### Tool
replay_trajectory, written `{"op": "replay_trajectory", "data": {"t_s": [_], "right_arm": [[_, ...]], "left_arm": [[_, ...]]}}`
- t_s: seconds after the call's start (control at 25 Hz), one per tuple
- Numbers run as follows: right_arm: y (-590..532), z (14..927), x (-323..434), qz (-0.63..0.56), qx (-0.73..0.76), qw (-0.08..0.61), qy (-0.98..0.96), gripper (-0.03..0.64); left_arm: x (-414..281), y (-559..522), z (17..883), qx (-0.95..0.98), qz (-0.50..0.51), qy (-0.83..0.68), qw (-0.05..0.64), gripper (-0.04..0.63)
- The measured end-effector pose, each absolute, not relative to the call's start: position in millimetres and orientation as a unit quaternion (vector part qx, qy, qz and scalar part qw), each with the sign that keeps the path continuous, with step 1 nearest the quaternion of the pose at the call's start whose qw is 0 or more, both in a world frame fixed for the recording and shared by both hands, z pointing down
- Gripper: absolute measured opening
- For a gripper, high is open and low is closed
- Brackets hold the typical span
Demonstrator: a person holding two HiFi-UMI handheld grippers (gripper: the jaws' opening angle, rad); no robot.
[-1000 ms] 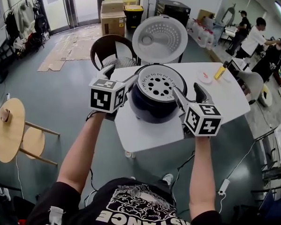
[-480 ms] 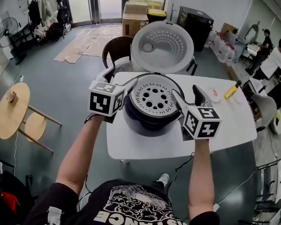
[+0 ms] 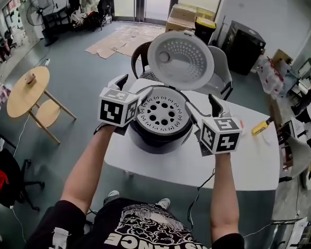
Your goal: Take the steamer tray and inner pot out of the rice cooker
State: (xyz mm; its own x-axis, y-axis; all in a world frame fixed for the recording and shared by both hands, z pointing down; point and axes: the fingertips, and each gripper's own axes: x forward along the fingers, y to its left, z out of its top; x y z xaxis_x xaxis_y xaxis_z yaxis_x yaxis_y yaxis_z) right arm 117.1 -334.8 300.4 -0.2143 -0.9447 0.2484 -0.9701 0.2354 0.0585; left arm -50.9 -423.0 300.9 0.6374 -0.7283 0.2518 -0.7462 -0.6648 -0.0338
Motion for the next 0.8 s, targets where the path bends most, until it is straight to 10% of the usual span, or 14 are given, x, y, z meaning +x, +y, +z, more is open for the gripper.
{"op": "replay_trajectory", "data": {"t_s": [0.8], "right_arm": [[-355,332,93,0.024,0.417,0.233,-0.878,0.361]], "left_arm": [[-70,-387,302,0.839,0.133,-0.525,0.053,0.385]]}}
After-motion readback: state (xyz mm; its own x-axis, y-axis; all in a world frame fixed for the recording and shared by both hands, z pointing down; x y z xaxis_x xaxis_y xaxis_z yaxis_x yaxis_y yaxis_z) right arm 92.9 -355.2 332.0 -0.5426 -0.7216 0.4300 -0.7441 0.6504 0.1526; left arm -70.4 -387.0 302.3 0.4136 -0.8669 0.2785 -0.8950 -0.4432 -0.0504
